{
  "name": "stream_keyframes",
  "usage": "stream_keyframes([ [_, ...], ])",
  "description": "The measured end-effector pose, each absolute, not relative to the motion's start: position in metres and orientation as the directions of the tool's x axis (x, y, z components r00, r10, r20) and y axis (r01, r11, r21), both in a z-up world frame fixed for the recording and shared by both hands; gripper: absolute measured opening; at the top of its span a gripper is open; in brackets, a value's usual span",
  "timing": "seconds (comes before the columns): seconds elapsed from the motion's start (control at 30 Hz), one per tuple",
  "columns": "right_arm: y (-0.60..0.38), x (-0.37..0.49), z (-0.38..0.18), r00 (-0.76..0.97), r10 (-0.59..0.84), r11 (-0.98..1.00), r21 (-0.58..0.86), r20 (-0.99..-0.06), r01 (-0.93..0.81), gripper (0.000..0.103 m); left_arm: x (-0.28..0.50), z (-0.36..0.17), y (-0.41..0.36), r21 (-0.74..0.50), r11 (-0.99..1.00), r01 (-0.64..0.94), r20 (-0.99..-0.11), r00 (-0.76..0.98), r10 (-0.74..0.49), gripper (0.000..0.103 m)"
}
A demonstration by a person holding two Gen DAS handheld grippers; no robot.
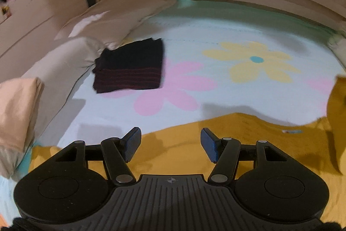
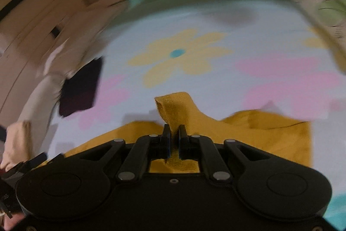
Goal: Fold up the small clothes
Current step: 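Lift the cuff with the right gripper, fold the sleeve across the body, release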
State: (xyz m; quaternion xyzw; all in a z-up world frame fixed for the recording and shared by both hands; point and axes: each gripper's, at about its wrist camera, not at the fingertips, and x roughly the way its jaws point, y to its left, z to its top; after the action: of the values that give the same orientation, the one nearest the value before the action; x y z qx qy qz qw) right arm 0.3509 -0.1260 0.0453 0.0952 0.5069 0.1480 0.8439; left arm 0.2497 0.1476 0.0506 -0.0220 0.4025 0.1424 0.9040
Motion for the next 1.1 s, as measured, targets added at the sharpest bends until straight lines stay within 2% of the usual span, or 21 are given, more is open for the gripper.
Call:
stream_keyframes([
  [0.23, -0.042, 0.351, 0.002, 0.349, 0.417, 0.904, 0.342, -0.840, -0.256, 0.013, 0.246, 0.048, 0.153, 0.050, 0.960, -0.274, -0.747, 0.628, 0.218, 0.059],
  [0.3, -0.031, 0.347, -0.008, 0.323, 0.440, 0.890, 0.359, -0.838, -0.281, 0.024, 0.247, 0.045, 0.152, 0.049, 0.961, -0.272, -0.749, 0.626, 0.216, 0.059],
  [0.37, -0.026, 0.341, -0.012, 0.313, 0.453, 0.883, 0.371, -0.835, -0.287, 0.026, 0.248, 0.043, 0.152, 0.033, 0.962, -0.269, -0.755, 0.624, 0.200, 0.059],
  [0.4, -0.026, 0.339, -0.012, 0.317, 0.452, 0.884, 0.371, -0.834, -0.285, 0.037, 0.249, 0.041, 0.152, 0.024, 0.964, -0.266, -0.758, 0.624, 0.192, 0.059],
  [0.5, -0.035, 0.334, -0.007, 0.347, 0.444, 0.891, 0.366, -0.826, -0.268, 0.057, 0.252, 0.035, 0.148, 0.015, 0.970, -0.243, -0.767, 0.620, 0.167, 0.059],
  [0.63, -0.067, 0.324, 0.003, 0.381, 0.380, 0.923, 0.315, -0.843, -0.223, 0.069, 0.255, 0.024, 0.140, 0.011, 0.979, -0.206, -0.784, 0.606, 0.136, 0.059],
  [0.7, -0.086, 0.318, 0.005, 0.385, 0.303, 0.951, 0.252, -0.872, -0.179, 0.086, 0.258, 0.017, 0.136, -0.008, 0.984, -0.181, -0.796, 0.596, 0.103, 0.059],
  [0.77, -0.105, 0.310, 0.006, 0.389, 0.214, 0.975, 0.175, -0.896, -0.134, 0.093, 0.260, 0.010, 0.131, -0.018, 0.986, -0.165, -0.806, 0.586, 0.083, 0.059],
  [0.93, -0.148, 0.287, 0.006, 0.352, 0.108, 0.991, 0.074, -0.930, -0.108, 0.099, 0.265, -0.008, 0.122, -0.051, 0.988, -0.144, -0.826, 0.563, 0.039, 0.059],
  [0.97, -0.153, 0.284, 0.006, 0.341, 0.088, 0.993, 0.054, -0.936, -0.107, 0.102, 0.266, -0.011, 0.122, -0.060, 0.988, -0.145, -0.826, 0.563, 0.032, 0.059],
  [1.1, -0.171, 0.280, 0.001, 0.302, 0.018, 0.998, 0.000, -0.953, -0.061, 0.102, 0.269, -0.019, 0.119, -0.091, 0.983, -0.159, -0.827, 0.563, 0.015, 0.059],
])
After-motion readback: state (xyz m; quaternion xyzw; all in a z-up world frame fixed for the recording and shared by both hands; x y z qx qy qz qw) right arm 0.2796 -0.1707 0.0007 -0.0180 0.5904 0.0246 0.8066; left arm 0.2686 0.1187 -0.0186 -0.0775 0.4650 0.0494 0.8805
